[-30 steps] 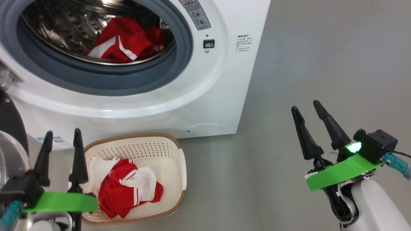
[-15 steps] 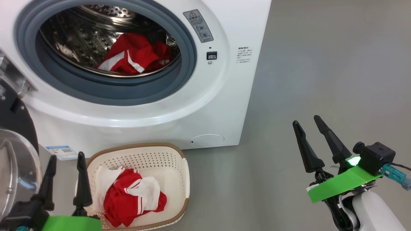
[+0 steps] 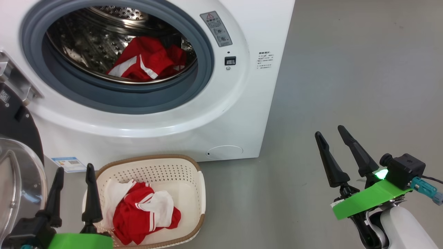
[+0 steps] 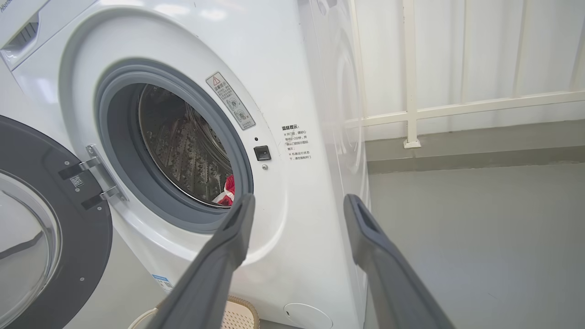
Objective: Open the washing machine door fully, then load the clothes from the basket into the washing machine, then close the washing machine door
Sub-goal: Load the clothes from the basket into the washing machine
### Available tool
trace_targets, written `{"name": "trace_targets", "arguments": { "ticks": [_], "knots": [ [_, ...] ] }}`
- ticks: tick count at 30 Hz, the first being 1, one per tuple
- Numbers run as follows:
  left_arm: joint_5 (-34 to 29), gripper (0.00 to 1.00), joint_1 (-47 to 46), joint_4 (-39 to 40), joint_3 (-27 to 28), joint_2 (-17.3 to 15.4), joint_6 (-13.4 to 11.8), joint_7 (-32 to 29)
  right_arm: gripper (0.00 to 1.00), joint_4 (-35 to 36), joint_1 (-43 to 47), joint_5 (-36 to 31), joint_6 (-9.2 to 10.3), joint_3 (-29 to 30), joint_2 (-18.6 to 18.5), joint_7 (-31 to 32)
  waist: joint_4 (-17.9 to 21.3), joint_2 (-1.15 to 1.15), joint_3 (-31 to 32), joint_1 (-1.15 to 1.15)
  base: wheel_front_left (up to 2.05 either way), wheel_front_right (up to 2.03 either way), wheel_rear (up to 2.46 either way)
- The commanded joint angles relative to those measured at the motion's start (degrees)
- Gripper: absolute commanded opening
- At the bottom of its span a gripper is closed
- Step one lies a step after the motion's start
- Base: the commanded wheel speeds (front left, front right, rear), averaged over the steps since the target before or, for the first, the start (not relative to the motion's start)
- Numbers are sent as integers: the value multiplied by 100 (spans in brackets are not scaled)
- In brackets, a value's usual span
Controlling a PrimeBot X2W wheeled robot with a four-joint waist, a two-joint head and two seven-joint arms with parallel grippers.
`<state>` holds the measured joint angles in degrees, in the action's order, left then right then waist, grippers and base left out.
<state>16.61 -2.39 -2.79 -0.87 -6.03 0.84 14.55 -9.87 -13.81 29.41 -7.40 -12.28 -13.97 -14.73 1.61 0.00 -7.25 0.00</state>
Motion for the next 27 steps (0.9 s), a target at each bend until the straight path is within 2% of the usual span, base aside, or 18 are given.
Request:
{"name": "trace_targets", "arguments": {
  "ticks": [1,27],
  "knots": [
    [-76,100,-23,175,226,-67,47,45,100,131,49,63,-9,-123,-56,-27,7,0,-6,0,0,0,0],
    [-212,100,-117,117,370,27,195,45,100,141,-1,46,-9,-121,-19,-27,17,0,-153,0,0,0,0]
  ]
}}
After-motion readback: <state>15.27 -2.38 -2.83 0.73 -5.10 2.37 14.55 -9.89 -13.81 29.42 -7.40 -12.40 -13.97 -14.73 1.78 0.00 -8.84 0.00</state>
